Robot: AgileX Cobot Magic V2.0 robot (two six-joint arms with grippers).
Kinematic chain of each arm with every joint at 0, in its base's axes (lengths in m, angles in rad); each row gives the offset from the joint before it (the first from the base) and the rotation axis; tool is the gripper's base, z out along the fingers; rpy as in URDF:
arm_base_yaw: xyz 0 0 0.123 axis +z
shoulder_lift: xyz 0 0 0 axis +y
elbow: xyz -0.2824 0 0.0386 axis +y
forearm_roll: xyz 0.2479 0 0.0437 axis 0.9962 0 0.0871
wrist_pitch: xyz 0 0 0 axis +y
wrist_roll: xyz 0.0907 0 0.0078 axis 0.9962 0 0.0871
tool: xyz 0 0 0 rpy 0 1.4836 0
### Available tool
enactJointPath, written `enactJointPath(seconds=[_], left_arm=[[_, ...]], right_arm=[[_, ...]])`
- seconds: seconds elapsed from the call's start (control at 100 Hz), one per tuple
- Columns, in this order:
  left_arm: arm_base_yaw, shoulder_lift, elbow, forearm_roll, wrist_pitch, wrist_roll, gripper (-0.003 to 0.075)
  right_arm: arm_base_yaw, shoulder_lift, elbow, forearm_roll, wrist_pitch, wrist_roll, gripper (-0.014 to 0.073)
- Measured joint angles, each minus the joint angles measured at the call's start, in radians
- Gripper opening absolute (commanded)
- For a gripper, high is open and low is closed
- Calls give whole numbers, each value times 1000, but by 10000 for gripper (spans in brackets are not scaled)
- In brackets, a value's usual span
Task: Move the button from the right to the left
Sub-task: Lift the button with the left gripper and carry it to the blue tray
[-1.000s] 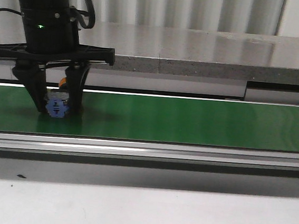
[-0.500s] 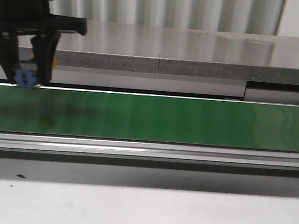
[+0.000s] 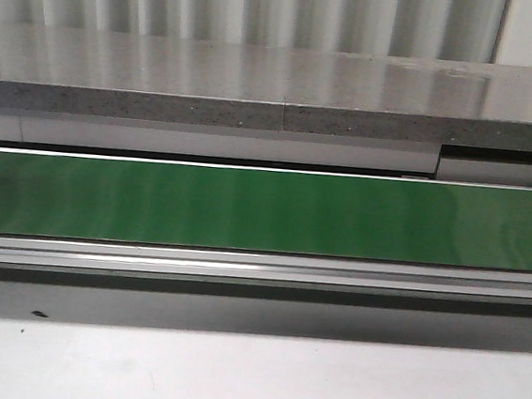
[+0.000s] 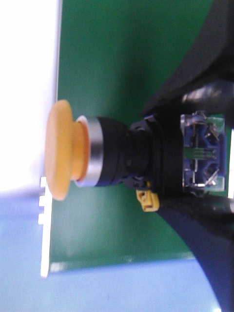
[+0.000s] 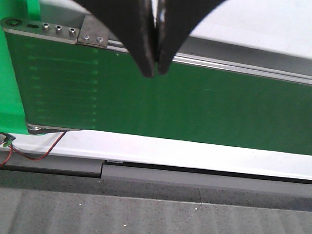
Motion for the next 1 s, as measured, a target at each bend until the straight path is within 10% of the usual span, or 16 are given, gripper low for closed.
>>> enactJointPath(seconds=[0.48,1.0], left_arm=[[336,0,18,6,-32,374,-4],[363,198,67,-2,-203,421,101]], right_arm=[[0,0,0,0,0,0,-68],[0,0,0,0,0,0,-68]])
